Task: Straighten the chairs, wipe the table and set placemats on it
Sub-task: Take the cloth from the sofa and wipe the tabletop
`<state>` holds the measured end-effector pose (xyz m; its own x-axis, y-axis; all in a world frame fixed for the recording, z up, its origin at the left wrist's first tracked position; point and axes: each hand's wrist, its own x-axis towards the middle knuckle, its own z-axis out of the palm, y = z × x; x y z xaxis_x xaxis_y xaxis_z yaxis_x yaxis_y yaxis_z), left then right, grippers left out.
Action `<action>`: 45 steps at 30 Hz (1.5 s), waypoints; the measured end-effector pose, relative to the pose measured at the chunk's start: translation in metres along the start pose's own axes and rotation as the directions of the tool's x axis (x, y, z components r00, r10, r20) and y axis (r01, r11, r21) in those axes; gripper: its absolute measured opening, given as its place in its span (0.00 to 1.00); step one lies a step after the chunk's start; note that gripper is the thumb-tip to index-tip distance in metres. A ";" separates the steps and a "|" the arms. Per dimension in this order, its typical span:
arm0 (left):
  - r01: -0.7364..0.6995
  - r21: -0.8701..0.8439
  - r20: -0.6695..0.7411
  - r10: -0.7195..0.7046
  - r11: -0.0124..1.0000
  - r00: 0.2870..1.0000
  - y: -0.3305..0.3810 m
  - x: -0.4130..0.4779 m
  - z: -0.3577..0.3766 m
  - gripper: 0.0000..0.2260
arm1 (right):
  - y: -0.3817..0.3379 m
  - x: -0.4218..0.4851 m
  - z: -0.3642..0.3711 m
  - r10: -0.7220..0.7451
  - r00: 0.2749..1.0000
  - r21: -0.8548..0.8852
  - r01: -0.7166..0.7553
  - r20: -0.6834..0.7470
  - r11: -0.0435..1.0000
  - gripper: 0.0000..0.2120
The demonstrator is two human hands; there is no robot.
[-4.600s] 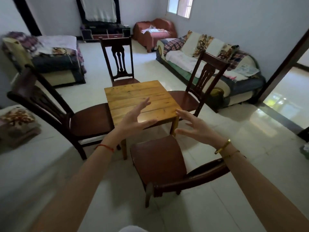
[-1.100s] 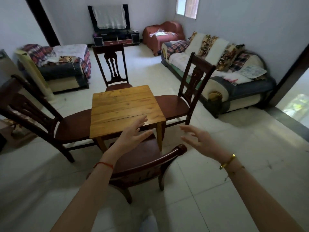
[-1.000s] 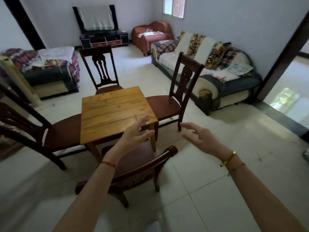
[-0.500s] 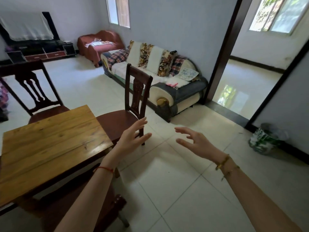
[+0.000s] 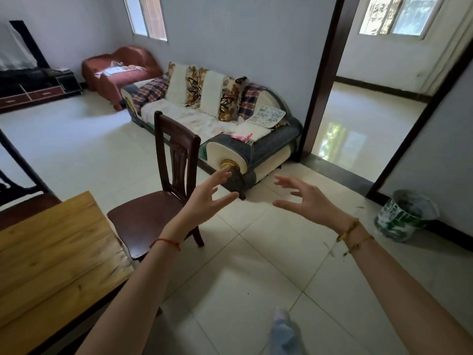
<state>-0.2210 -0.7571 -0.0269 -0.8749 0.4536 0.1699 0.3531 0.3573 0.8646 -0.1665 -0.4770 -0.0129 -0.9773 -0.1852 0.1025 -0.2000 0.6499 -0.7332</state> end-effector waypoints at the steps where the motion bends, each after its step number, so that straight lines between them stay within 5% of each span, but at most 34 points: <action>1: 0.001 0.001 -0.003 -0.001 1.000 1.000 -0.004 0.018 0.001 0.32 | 0.008 0.018 -0.007 -0.006 1.000 0.008 0.006 0.003 1.000 0.37; 17: 0.104 0.009 -0.211 -0.100 0.994 0.972 -0.069 0.370 -0.006 0.32 | 0.160 0.387 -0.138 -0.137 0.980 0.006 0.138 0.146 0.990 0.36; 45: 0.388 0.042 -0.249 -0.366 0.921 0.897 -0.373 0.925 -0.088 0.25 | 0.417 0.968 -0.129 -0.046 0.935 -0.004 0.051 0.351 0.999 0.32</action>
<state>-1.1913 -0.5433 -0.1509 -0.9963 0.0728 -0.0466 0.0000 0.5395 0.8420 -1.2052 -0.2901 -0.1333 -0.8804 -0.4621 -0.1064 -0.2496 0.6423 -0.7246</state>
